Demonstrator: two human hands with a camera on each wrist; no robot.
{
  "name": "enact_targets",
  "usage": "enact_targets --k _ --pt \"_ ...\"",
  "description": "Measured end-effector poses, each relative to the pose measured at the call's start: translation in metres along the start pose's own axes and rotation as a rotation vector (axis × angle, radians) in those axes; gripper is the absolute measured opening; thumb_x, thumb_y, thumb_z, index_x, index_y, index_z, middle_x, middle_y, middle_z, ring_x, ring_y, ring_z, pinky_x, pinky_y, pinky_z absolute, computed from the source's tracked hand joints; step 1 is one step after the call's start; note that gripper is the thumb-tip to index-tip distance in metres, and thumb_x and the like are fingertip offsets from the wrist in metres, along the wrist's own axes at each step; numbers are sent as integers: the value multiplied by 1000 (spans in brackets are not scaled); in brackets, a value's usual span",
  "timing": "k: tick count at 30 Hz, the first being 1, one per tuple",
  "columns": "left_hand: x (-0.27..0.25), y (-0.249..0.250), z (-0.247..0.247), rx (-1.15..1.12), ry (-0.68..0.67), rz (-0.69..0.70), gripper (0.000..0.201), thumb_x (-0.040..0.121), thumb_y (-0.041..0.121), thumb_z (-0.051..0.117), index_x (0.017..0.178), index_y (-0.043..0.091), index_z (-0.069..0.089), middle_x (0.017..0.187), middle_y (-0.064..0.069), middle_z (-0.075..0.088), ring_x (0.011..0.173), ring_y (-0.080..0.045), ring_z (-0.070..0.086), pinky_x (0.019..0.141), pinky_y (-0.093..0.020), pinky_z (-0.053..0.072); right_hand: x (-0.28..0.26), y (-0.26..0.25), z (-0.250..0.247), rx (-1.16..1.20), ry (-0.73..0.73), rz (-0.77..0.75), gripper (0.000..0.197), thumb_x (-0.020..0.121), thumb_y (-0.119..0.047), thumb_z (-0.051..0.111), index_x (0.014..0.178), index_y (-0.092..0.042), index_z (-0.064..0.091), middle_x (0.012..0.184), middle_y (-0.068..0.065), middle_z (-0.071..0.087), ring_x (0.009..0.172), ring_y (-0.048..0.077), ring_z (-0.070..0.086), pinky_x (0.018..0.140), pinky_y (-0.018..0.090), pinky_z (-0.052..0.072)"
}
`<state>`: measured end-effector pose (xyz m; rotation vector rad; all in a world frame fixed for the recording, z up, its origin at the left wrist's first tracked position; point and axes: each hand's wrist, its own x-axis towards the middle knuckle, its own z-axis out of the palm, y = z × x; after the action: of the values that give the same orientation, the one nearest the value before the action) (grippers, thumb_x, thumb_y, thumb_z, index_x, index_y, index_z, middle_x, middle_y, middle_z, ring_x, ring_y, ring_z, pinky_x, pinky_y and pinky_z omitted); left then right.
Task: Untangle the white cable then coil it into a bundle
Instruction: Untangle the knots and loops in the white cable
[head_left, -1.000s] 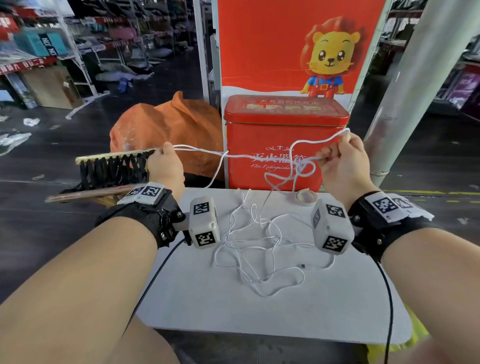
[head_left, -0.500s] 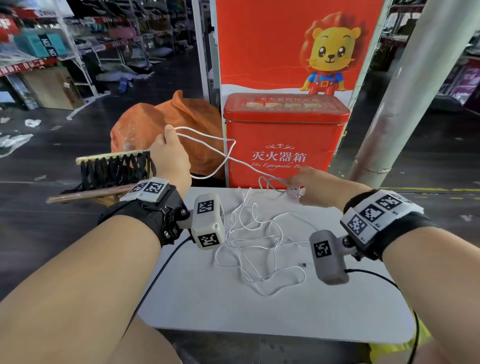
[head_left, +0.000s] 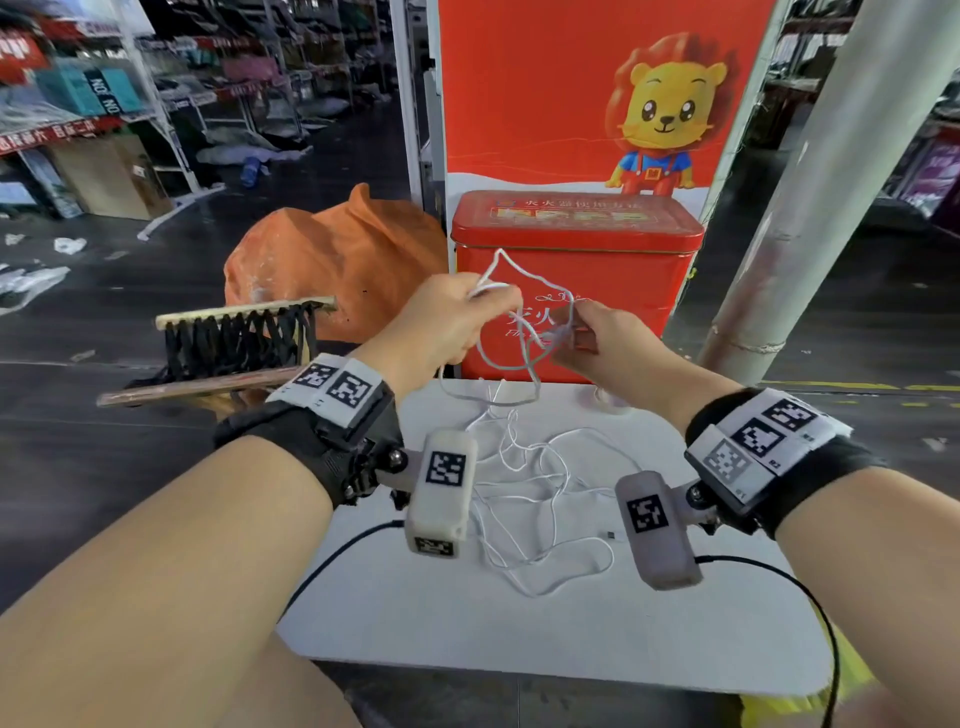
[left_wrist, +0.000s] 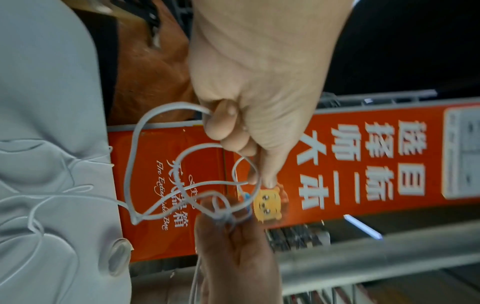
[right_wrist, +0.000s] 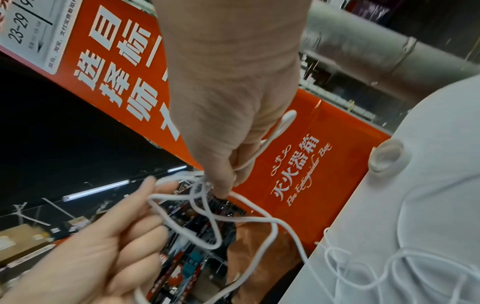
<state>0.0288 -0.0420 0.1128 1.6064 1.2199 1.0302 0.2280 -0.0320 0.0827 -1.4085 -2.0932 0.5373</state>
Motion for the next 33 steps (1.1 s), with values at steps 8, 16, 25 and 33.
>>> enact_targets --k 8,16,25,33 --pt "-5 0 10 275 -105 -4 31 84 25 72 90 -6 67 44 13 48 39 0 36 42 -12 29 -9 -22 4 14 -49 -91 20 84 -8 62 97 -10 46 91 7 67 81 24 64 74 31 50" --pt "-7 9 12 285 -92 80 49 84 34 69 84 -15 61 40 13 32 37 -3 27 40 -16 23 -17 -38 -4 66 -2 -39 10 94 -3 43 94 -14 43 63 4 60 43 16 63 45 32 54" --pt "-3 3 12 146 0 3 25 92 25 60 75 9 51 45 5 27 36 -7 22 40 -21 20 -11 -30 -4 -159 200 -297 23 87 -26 65 91 -5 72 72 12 69 60 24 58 59 33 43" --pt "2 -6 -8 -141 237 -147 22 95 16 53 74 13 54 53 3 26 39 -8 21 34 -17 18 -8 -18 -10 -86 111 -418 18 89 -13 58 83 -5 73 76 10 67 71 24 62 69 32 50"
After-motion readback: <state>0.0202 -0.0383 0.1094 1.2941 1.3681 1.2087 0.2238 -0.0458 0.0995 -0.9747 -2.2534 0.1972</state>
